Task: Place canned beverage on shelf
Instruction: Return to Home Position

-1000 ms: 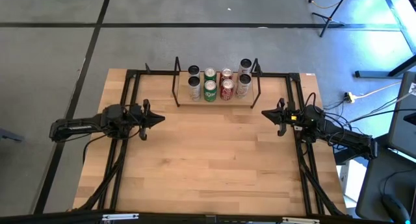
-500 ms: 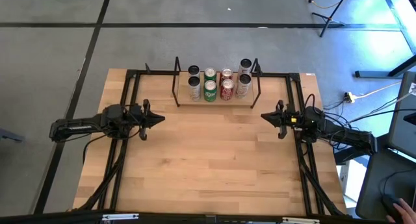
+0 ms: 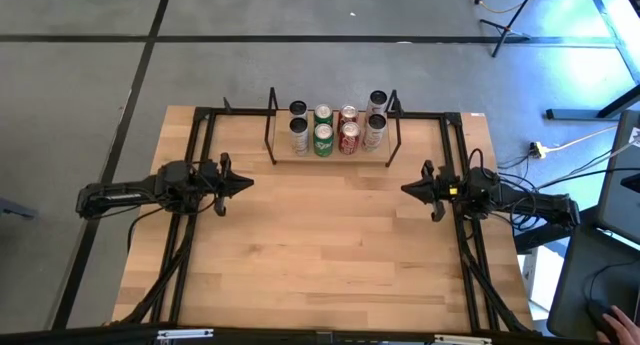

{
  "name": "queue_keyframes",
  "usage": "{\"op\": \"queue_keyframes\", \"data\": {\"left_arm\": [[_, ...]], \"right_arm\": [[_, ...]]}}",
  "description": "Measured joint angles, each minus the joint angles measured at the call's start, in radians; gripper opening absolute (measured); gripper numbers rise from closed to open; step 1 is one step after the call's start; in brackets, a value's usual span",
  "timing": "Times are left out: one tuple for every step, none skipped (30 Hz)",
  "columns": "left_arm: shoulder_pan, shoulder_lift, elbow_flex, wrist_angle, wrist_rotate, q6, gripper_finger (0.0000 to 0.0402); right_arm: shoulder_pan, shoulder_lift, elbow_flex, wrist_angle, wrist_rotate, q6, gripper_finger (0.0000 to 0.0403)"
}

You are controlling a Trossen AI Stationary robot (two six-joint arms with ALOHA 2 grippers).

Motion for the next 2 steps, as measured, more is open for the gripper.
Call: {"op": "queue_keyframes", "data": {"left_arm": [[0.000,0.000,0.000,0.000,0.000,0.000,0.0016],[0.000,0.000,0.000,0.000,0.000,0.000,0.0016]], "right_arm": [[0.000,0.000,0.000,0.000,0.000,0.000,0.0001],[0.000,0.000,0.000,0.000,0.000,0.000,0.0001]]}}
